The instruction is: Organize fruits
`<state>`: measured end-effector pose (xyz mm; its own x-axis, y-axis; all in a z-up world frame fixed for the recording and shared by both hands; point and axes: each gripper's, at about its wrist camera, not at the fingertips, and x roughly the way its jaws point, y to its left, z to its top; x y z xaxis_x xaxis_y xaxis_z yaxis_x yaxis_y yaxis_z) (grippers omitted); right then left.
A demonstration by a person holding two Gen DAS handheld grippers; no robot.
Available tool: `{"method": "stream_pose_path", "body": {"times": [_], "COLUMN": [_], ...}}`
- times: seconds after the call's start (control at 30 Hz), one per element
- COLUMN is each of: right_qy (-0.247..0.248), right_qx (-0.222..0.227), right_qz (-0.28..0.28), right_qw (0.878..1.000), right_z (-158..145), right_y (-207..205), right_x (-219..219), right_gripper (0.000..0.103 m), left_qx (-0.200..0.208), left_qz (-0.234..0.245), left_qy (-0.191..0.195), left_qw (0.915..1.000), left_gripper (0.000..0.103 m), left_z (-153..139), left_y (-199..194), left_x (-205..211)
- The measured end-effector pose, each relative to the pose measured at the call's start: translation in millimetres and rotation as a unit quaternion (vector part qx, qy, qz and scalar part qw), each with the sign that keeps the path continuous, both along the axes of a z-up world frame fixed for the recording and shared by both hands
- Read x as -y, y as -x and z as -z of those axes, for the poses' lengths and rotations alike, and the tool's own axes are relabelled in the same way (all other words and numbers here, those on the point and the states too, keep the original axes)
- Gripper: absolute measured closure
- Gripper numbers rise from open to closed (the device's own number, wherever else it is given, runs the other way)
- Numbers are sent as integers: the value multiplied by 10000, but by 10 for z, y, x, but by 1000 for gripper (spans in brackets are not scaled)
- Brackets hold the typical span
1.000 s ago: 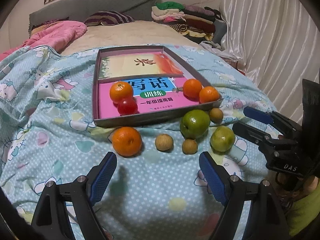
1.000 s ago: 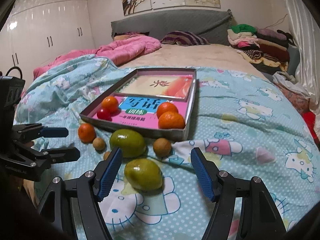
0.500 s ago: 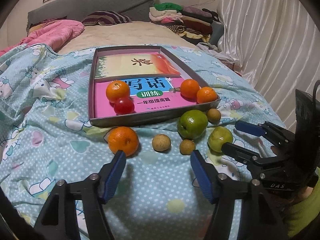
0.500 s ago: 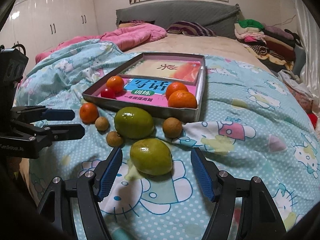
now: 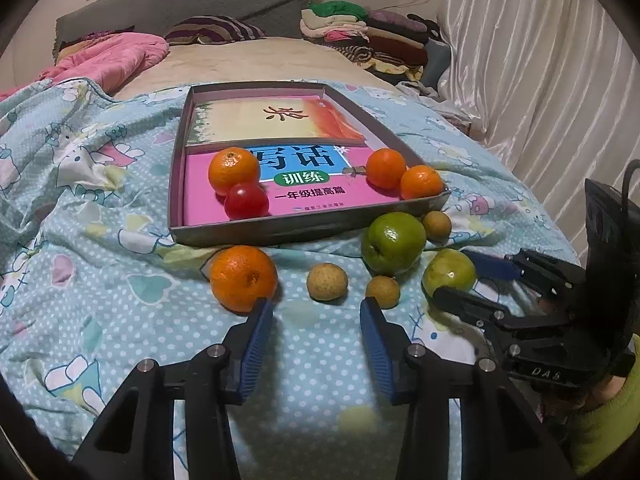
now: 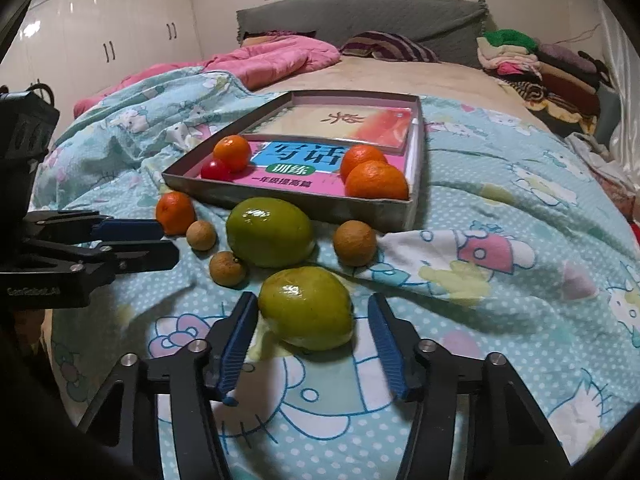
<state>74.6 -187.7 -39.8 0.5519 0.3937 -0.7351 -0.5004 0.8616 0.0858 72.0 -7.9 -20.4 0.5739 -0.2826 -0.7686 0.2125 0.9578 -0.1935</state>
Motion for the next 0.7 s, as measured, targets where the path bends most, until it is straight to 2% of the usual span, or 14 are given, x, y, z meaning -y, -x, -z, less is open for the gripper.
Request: {"method": "stream_pose_path", "body": {"times": [0.13,0.3,0.57,0.7], "right_qy": [182,55,-279,-284], "right_qx": [58,66,-8,3], "right_qz": [-37,35,250,262], "right_qw": [9998,10000,9993,9993], "right_z": [44,36,-20,-29], "right_y": [3,-11,-60,-51], "right_x": [-77,-38,120,128], "right_gripper": [51,52,52,52], "left_qx": [48,13,-51,-67], "left_qz": [74,108,165,102], "left_qy": [41,38,29,-44], "left_qw": [10000,9999,9998,9999], "left_gripper": [58,68,71,74], "left_z": [3,44,88,110], "left_y": [-40,-95,-167,-243], "left_x": [25,49,131,169]}}
